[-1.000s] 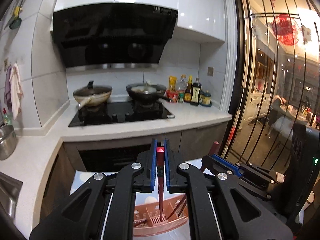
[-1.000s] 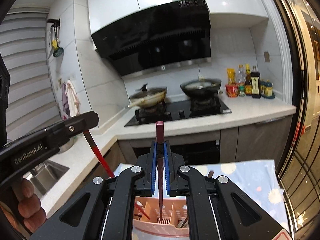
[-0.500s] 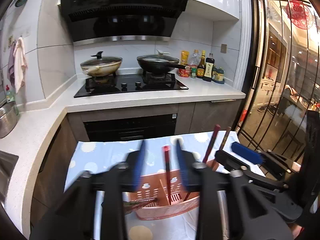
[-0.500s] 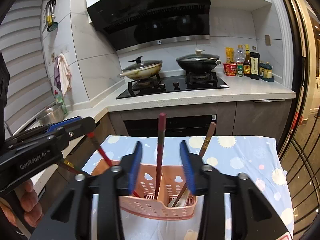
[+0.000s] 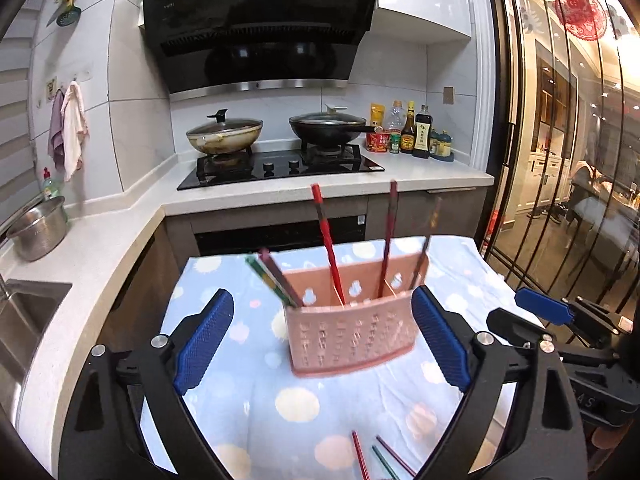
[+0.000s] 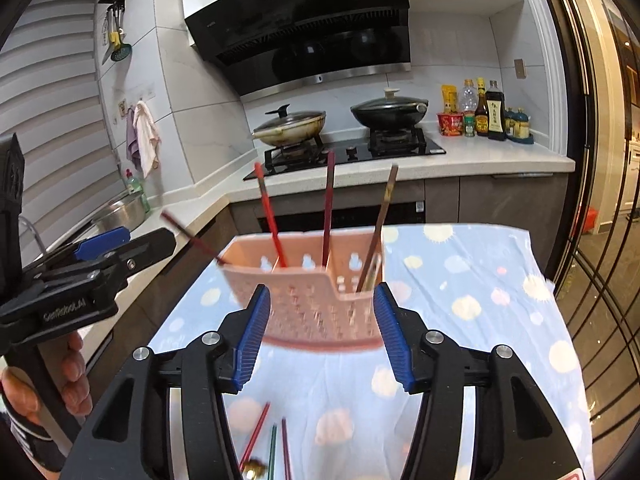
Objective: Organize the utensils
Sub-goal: 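Lower both chopsticks into the pink holder and open both grippers, then withdraw both grippers back to the remaining utensils on the cloth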
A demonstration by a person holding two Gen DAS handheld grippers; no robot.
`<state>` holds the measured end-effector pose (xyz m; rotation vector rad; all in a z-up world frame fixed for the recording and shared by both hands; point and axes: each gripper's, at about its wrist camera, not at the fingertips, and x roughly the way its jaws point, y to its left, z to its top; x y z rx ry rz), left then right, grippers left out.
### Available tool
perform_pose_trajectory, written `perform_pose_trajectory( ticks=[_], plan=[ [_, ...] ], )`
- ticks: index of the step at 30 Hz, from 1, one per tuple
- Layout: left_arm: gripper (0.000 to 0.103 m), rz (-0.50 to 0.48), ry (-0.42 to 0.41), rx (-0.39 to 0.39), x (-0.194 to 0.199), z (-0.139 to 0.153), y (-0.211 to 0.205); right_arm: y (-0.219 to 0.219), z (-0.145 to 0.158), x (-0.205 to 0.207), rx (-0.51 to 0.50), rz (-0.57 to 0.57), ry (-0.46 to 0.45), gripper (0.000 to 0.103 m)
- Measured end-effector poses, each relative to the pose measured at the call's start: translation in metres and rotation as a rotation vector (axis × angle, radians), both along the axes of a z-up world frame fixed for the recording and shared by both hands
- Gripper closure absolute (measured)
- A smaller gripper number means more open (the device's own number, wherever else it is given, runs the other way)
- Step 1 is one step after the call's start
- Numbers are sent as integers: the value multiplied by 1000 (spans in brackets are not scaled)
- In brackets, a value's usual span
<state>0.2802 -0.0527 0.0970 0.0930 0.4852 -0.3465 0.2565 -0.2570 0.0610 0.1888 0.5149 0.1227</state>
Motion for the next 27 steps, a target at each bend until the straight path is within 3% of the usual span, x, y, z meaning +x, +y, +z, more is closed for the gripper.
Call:
perform_pose_trajectory(
  ticks=[8,17,27],
  plan=[
    [10,12,39,1,-57,-27,9,13,-30,-75,-64,-14,42,50],
    [8,33,158,34,-112,-86,18,21,-80,-145,-105,-20,140,50],
    [8,56,289,77,-146,-144,29,27,-132,-183,-92,-25,245,50]
  ],
)
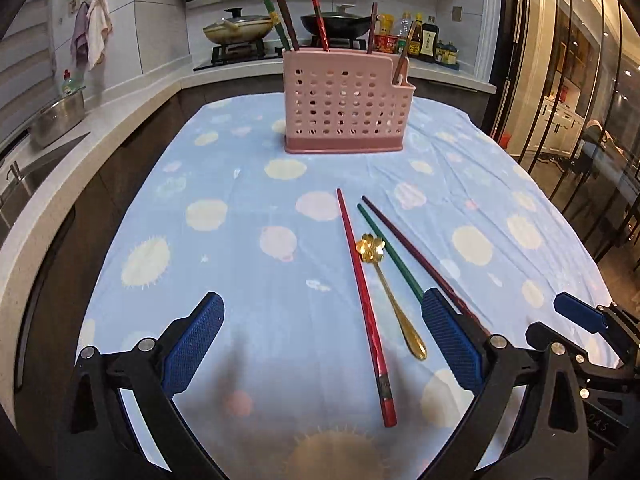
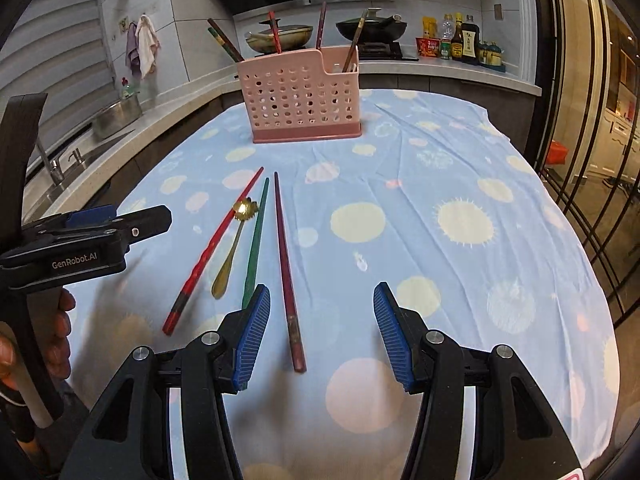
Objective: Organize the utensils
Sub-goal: 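Withdraw both grippers back to the remaining utensils on the cloth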
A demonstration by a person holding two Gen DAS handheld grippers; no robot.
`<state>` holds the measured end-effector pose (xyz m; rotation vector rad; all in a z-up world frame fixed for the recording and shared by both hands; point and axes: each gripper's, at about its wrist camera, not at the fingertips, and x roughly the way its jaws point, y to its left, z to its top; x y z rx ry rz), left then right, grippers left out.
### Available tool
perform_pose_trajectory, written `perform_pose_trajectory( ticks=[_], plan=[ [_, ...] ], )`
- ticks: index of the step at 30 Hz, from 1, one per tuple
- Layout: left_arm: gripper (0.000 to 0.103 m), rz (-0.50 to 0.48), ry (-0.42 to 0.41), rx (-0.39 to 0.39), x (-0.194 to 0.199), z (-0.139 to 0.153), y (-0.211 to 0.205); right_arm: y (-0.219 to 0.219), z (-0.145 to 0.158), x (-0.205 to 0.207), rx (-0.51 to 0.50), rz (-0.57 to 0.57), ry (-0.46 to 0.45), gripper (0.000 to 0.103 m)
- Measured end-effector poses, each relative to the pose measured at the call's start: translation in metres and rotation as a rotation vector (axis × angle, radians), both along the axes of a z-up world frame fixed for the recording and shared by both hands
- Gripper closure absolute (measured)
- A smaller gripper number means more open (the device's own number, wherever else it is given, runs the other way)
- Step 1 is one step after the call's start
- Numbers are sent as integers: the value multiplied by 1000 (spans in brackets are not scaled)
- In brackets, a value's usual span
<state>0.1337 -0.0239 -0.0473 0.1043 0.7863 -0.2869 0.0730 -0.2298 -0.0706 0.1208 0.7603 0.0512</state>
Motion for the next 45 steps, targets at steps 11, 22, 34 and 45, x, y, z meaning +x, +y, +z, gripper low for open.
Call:
perform_pose_trajectory(
  ticks=[11,22,34,45],
  plan=[
    [8,-3,94,55,-18,-36,1,11,-24,-8,-8,17,45,52],
    [7,6,157,28,-15,-50,4,18,-32,-4,-19,25,60,63],
    [7,11,146,76,-14,-54,-3,23,-34,1,-32,37,53,73],
    [14,-34,112,70,-25,-54,-12,21,-35,1,-21,42,51,92]
  ],
)
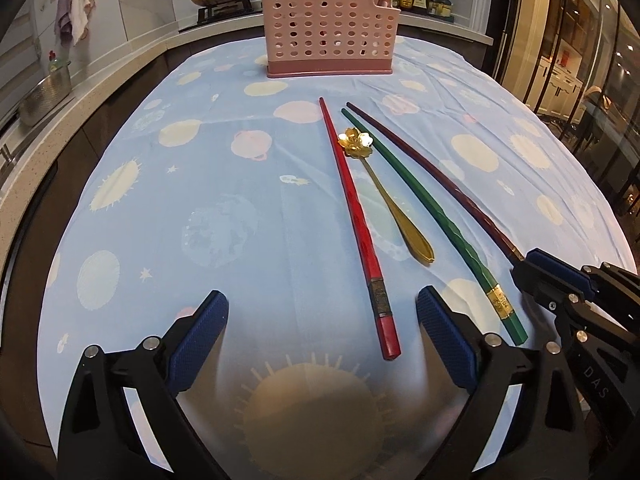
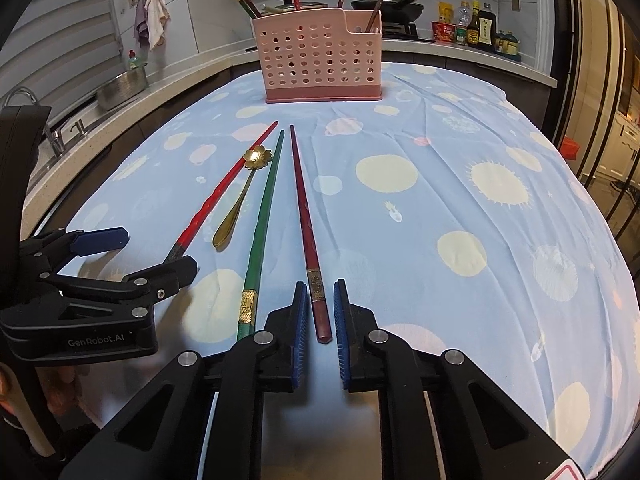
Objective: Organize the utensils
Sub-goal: 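Withdraw both grippers back to the remaining utensils on the cloth, then grasp the other red chopstick with the left gripper while the right grasps the dark red one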
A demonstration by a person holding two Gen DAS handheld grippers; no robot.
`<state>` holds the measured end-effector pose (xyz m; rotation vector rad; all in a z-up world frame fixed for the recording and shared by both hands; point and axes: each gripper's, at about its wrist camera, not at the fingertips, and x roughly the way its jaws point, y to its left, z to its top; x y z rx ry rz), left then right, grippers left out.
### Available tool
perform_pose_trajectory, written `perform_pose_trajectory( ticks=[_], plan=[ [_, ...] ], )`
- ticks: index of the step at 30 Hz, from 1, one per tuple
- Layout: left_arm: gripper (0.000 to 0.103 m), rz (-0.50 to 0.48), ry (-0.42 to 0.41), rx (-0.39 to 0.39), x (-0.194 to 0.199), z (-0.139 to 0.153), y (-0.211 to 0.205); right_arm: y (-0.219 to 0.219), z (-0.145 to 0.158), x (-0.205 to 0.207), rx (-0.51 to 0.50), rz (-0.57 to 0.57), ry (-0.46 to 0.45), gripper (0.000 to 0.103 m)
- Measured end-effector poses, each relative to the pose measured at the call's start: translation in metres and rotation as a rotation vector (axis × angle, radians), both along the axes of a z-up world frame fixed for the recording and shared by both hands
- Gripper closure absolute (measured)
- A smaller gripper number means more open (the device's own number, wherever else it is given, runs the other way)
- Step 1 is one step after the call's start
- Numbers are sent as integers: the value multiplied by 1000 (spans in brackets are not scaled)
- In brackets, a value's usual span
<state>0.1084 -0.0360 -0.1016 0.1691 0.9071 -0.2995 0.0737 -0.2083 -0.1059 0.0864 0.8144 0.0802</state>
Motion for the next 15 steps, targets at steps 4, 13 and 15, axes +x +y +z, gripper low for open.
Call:
perform_pose_trajectory(
  ticks=[4,13,15],
  plan=[
    [28,-8,-14,-8,-4,2,1,-1,0,-1,14,1,2,94],
    [95,-38,4,-54,-5,8,6,-3,1,-5,21,0,3,96],
    [96,-47,13,-65,-6,9,5,-3,1,-6,21,0,2,96]
  ],
)
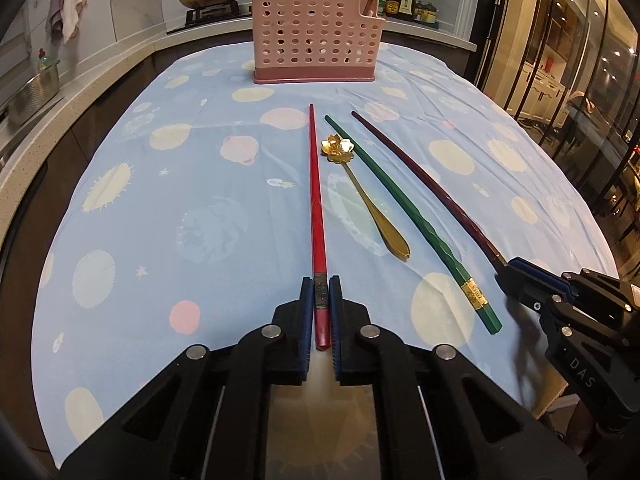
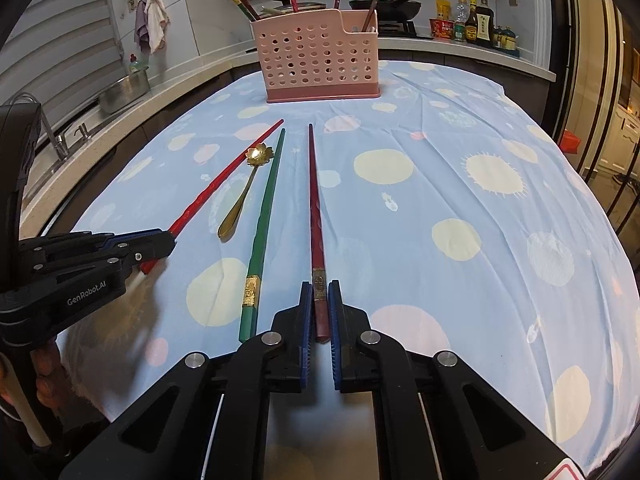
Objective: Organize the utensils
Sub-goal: 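Grasp the other red chopstick with the left gripper while the right grasps the dark red one, then carry the red chopstick with the left gripper while the right carries the dark red one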
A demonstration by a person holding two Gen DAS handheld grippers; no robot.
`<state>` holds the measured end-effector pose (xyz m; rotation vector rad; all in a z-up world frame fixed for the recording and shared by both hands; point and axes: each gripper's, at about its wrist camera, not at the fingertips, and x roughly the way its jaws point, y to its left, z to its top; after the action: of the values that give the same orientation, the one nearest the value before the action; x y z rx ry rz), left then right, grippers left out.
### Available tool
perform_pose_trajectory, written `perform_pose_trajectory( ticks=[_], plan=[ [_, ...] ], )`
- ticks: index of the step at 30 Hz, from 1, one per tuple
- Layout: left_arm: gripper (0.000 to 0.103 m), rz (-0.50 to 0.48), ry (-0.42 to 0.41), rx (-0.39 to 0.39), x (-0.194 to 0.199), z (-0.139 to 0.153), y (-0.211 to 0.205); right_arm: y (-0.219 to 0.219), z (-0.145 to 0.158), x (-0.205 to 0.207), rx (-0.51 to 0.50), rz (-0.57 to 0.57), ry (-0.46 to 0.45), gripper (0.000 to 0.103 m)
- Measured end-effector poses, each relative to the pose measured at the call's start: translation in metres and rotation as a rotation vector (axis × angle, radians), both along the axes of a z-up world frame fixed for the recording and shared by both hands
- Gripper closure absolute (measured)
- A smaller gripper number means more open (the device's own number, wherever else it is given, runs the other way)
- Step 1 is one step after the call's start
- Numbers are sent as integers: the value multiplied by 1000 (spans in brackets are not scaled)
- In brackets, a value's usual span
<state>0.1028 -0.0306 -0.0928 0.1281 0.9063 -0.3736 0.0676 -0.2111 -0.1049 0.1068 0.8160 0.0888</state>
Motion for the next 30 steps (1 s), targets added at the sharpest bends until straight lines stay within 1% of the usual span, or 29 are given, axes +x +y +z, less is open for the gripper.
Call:
perform_pose_trajectory(
  ticks=[6,11,20,26,30],
  plan=[
    [96,-18,28,-26,-3,5,2,-4,8,-9,22,-3,-19,96],
    [96,-17,2,-40,-9,21,3,-10,27,-17,33,-11,-69,96],
    [96,0,-106,-88,-11,70,12,-24,76,-21,55,-30,-194,96],
    [96,9,-183,-127,-2,106,15,-34,109,-11,86,-36,-272,96],
    [96,9,-239,-144,7,130,12,-40,133,-2,87,-33,-325,96]
  ],
)
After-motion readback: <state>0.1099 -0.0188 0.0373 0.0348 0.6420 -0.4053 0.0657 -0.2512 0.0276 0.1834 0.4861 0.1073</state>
